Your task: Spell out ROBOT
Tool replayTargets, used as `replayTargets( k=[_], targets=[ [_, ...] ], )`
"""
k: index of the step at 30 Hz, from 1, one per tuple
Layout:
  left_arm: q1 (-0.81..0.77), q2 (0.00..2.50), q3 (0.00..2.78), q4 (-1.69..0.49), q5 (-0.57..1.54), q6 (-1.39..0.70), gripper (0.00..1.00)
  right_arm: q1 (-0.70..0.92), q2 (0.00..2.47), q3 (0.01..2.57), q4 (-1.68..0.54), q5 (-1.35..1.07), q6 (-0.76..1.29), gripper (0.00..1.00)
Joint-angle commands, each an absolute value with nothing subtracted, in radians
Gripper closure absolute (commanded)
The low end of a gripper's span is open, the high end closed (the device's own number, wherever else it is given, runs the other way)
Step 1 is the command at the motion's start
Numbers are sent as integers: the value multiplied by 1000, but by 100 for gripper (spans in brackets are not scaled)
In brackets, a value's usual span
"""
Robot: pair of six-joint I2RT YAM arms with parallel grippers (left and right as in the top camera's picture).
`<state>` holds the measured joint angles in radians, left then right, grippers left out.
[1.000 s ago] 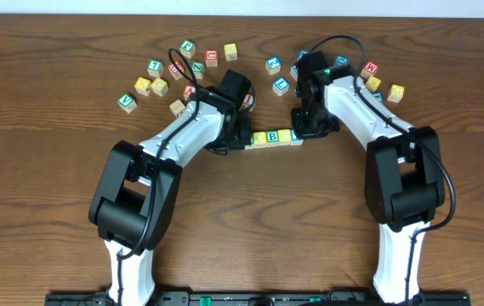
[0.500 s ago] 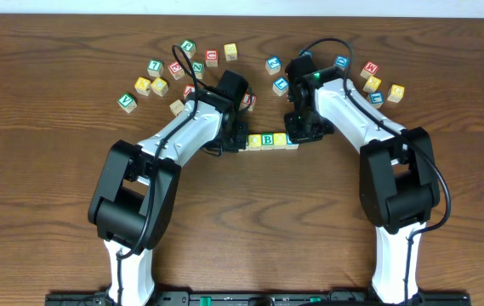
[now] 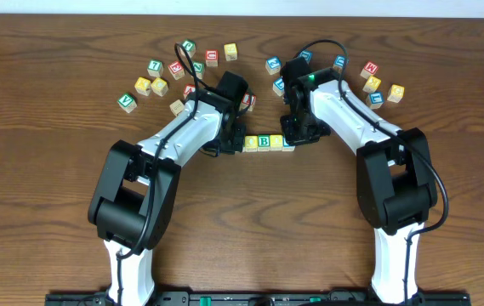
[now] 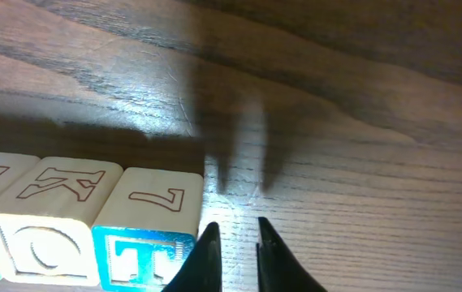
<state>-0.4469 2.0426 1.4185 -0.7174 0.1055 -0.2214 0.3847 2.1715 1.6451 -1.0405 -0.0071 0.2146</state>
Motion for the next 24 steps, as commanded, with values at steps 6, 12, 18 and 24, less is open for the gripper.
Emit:
replayTargets(
  k=[6, 12, 18, 24],
  targets=[
    [-426, 2059, 1415, -722, 138, -184, 81, 403, 2146, 1640, -1038, -115, 231, 86],
    [-397, 2054, 1425, -743, 138, -183, 81, 374, 2146, 1646, -1033, -116, 231, 84],
    [-398, 2044, 1425, -744, 138, -184, 81, 358, 2145, 1665, -1037, -116, 232, 87],
    [-395, 2039, 1437, -754, 138, -183, 81, 334, 2144, 1697, -1055, -116, 239, 89]
  ],
)
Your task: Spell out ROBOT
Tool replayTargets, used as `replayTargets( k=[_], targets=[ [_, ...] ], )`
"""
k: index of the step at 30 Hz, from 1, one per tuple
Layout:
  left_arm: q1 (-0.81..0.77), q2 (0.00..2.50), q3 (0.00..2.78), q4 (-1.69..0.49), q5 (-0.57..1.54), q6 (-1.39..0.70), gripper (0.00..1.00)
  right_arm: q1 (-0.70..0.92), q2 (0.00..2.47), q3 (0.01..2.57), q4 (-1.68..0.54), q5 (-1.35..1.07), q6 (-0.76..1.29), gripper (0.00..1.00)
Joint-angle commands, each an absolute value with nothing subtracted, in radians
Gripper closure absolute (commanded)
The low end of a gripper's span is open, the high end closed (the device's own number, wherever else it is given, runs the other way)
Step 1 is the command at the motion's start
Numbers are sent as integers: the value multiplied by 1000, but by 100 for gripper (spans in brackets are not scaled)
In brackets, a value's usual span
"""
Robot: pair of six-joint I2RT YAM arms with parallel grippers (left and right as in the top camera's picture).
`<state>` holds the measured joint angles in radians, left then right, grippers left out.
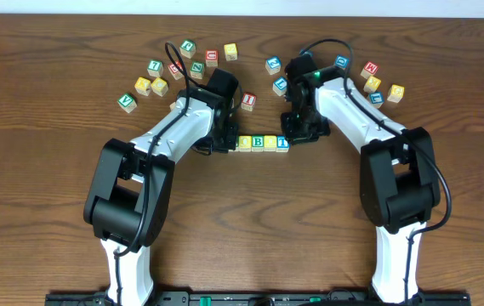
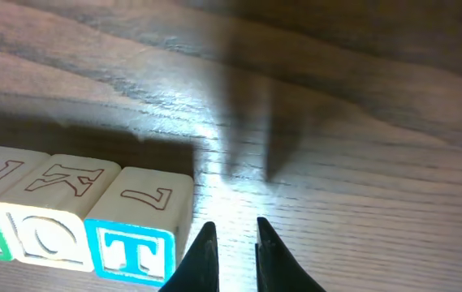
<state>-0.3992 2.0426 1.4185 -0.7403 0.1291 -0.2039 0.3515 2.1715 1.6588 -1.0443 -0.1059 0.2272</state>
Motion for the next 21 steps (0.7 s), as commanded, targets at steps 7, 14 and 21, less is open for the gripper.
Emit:
replayTargets(
  k=[7, 14, 21],
  targets=[
    [-384, 2000, 1447, -763, 110, -184, 81, 304, 2135, 1720, -1082, -115, 238, 87],
    [-349, 1969, 1447, -785, 36, -184, 81, 275, 2131, 1721, -1086, -115, 238, 88],
    [-291, 1957, 1447, -807, 36, -184, 81, 250, 2111, 1721, -1090, -115, 230, 88]
  ],
)
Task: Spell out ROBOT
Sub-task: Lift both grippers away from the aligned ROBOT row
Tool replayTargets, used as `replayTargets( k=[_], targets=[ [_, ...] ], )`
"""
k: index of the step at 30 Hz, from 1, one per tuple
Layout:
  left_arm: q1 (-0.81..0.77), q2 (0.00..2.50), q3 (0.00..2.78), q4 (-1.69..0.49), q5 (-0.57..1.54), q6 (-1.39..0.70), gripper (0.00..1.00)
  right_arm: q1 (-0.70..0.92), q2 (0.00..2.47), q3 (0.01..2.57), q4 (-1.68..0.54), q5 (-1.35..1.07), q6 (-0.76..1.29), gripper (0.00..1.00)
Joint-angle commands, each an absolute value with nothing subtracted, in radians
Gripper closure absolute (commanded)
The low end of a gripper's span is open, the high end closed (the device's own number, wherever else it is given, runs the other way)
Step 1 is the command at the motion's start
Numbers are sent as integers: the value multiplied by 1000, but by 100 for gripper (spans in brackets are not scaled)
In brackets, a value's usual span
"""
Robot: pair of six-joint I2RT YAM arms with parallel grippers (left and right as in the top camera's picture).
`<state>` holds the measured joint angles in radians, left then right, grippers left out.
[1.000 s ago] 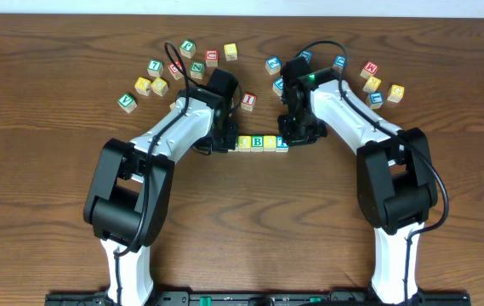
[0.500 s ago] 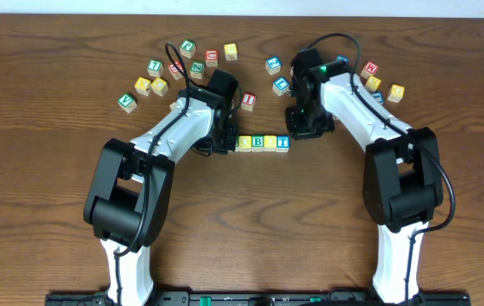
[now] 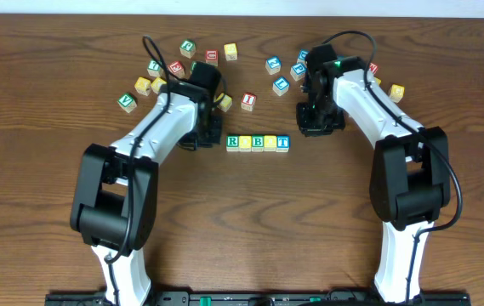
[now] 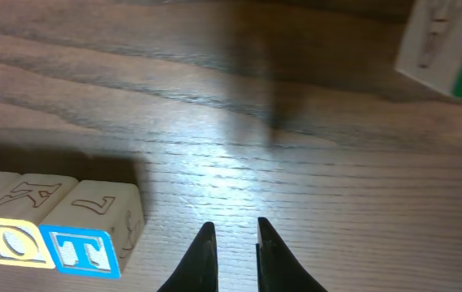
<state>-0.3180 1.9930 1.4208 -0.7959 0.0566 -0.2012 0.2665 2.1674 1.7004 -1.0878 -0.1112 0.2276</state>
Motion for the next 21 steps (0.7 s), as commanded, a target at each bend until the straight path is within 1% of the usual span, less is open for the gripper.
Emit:
replayTargets(
  k=[1, 11, 21],
  targets=[
    [-283, 1952, 1447, -808, 36, -184, 81, 248, 2104, 1721, -1090, -114, 230, 88],
    [-217, 1821, 1447, -818, 35, -183, 81, 225, 2059, 1721, -1089, -111, 230, 86],
    [-59, 1596, 1447, -862, 35, -183, 81, 201, 1973, 1721, -1085, -107, 223, 87]
  ],
)
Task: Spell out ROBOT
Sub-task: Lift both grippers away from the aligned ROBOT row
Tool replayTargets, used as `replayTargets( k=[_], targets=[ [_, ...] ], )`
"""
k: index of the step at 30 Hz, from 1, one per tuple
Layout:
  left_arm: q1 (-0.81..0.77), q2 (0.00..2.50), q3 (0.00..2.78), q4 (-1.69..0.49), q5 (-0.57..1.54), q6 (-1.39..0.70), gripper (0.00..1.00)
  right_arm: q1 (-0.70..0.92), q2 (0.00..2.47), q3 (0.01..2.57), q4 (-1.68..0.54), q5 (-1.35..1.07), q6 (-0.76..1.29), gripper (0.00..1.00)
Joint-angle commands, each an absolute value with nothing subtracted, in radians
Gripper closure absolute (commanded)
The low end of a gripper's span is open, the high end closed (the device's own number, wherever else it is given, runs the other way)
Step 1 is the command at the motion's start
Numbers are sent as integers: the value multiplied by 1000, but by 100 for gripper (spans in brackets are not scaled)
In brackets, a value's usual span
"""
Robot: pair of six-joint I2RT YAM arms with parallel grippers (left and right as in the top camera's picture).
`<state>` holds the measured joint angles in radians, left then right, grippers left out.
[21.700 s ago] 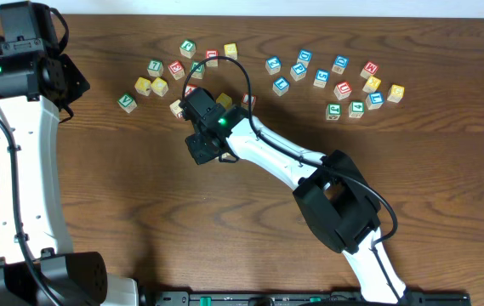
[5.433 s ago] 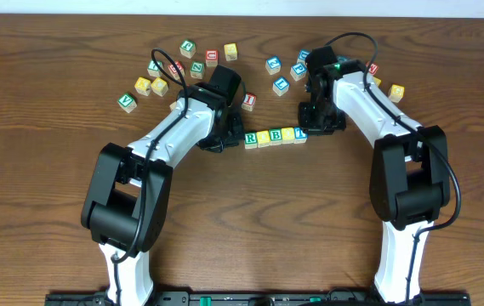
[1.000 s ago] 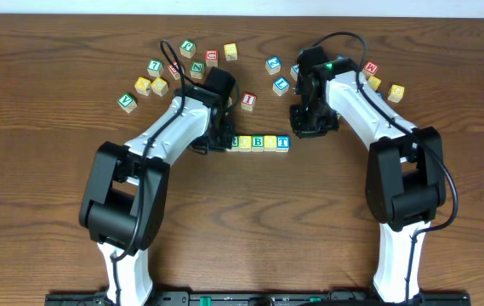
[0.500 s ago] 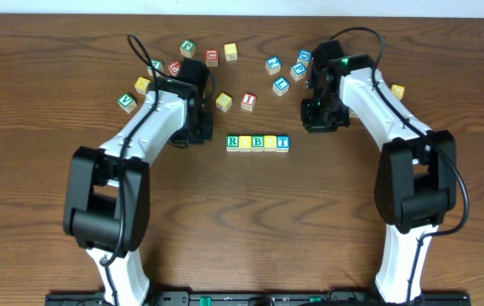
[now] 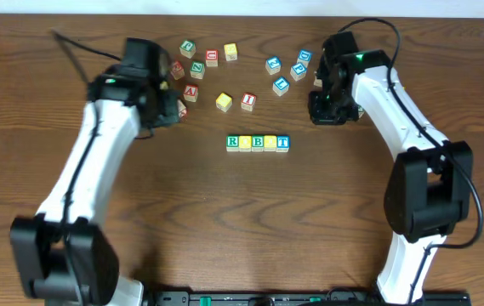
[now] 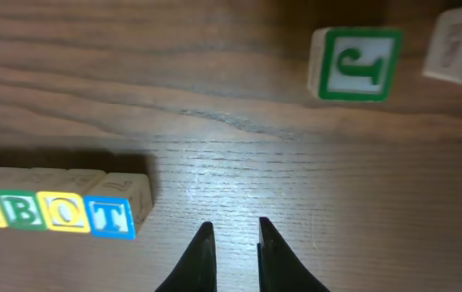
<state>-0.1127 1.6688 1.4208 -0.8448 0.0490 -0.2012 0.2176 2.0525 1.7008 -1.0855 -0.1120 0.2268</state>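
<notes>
Five letter blocks stand in a tight row [image 5: 259, 143] in the middle of the table, reading R, O, B, O, T. In the right wrist view its right part shows, ending in the blue T block [image 6: 109, 217]. My right gripper [image 5: 324, 113] [image 6: 234, 225] hangs up and right of the row, apart from it. Its jaws are nearly together and hold nothing. My left gripper [image 5: 172, 109] is up and left of the row, among loose blocks. Its fingers cannot be made out.
Several loose letter blocks lie scattered behind the row, among them a yellow block [image 5: 223, 102], a red-lettered block [image 5: 248, 101] and a blue block [image 5: 281, 84]. A green J block [image 6: 354, 63] lies beyond my right fingers.
My left gripper has moved from just left of the row to farther up and left, among the loose blocks. The right gripper has drawn a little farther away. The row has not moved.
First both grippers stood against the two ends of the row, the left one covering its first block. Then they were still at the ends. Later both were clear of it and all five blocks showed. Now both are farther off.
</notes>
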Motion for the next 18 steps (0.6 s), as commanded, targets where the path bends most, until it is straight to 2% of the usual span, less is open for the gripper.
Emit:
replayTargets(
  k=[1, 13, 18],
  targets=[
    [-44, 1578, 1447, -868, 35, -183, 81, 198, 1958, 1721, -1085, -104, 223, 87],
    [109, 1416, 1447, -920, 36, -184, 81, 171, 1747, 1721, -1096, -86, 219, 85],
    [115, 1374, 1447, -935, 36, -184, 81, 171, 1675, 1721, -1101, -61, 219, 80]
  ],
)
